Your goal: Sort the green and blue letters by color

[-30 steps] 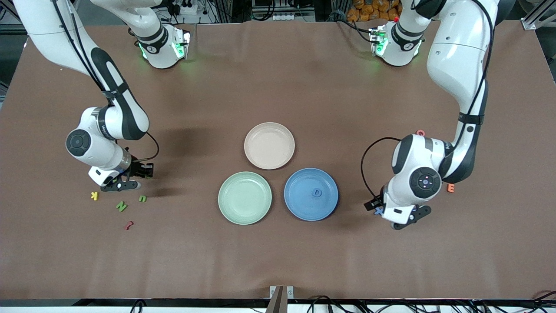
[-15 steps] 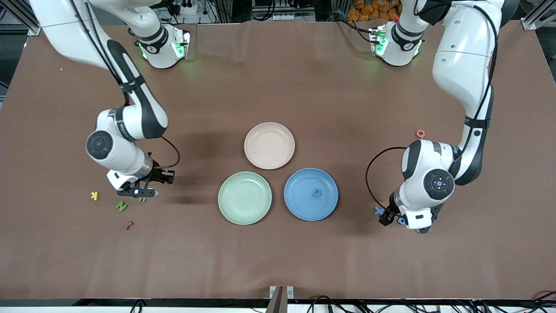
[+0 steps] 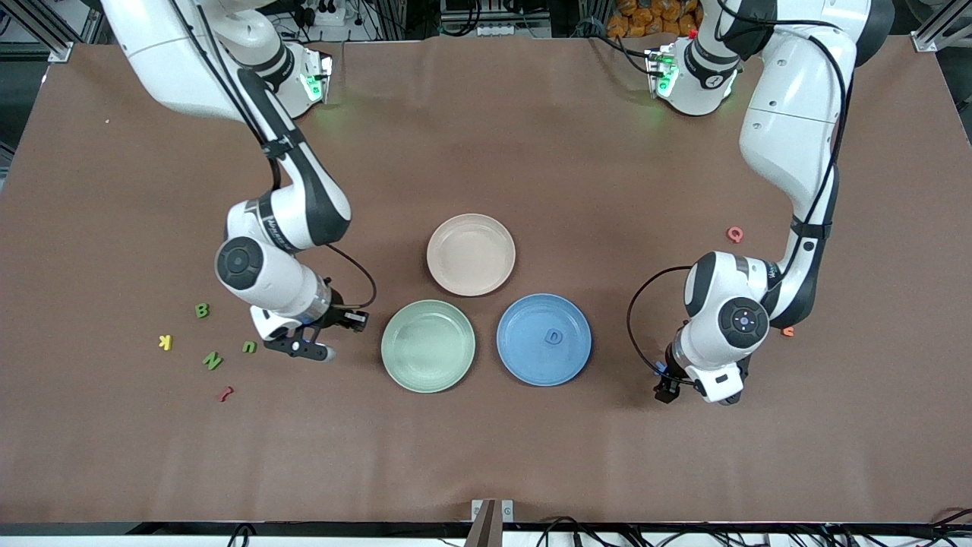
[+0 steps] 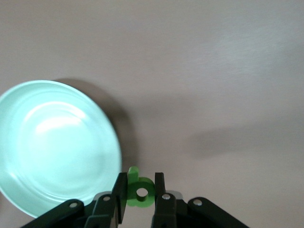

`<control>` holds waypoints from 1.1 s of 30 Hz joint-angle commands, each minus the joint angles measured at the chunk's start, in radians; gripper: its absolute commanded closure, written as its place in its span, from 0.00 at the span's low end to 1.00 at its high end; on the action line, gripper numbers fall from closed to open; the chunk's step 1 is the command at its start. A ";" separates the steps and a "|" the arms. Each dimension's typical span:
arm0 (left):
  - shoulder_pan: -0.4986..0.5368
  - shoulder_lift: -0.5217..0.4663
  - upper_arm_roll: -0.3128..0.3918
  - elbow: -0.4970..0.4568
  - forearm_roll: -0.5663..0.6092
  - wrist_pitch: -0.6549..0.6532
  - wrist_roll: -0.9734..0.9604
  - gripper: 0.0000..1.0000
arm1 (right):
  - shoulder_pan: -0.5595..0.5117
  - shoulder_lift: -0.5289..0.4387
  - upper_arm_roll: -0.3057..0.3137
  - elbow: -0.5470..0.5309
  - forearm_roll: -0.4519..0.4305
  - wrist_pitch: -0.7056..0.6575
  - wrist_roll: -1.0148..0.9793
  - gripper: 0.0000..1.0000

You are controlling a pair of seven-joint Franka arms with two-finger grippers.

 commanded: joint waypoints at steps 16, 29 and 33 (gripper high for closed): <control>-0.007 0.032 0.005 0.006 0.024 0.006 -0.007 0.00 | 0.110 0.163 -0.008 0.207 0.014 -0.014 0.235 1.00; -0.008 0.056 0.016 0.009 0.023 0.041 -0.007 0.00 | 0.175 0.249 -0.019 0.301 0.003 -0.005 0.296 0.99; -0.007 0.055 0.014 0.010 0.021 0.041 -0.019 0.35 | 0.175 0.263 -0.020 0.318 0.000 -0.003 0.296 0.29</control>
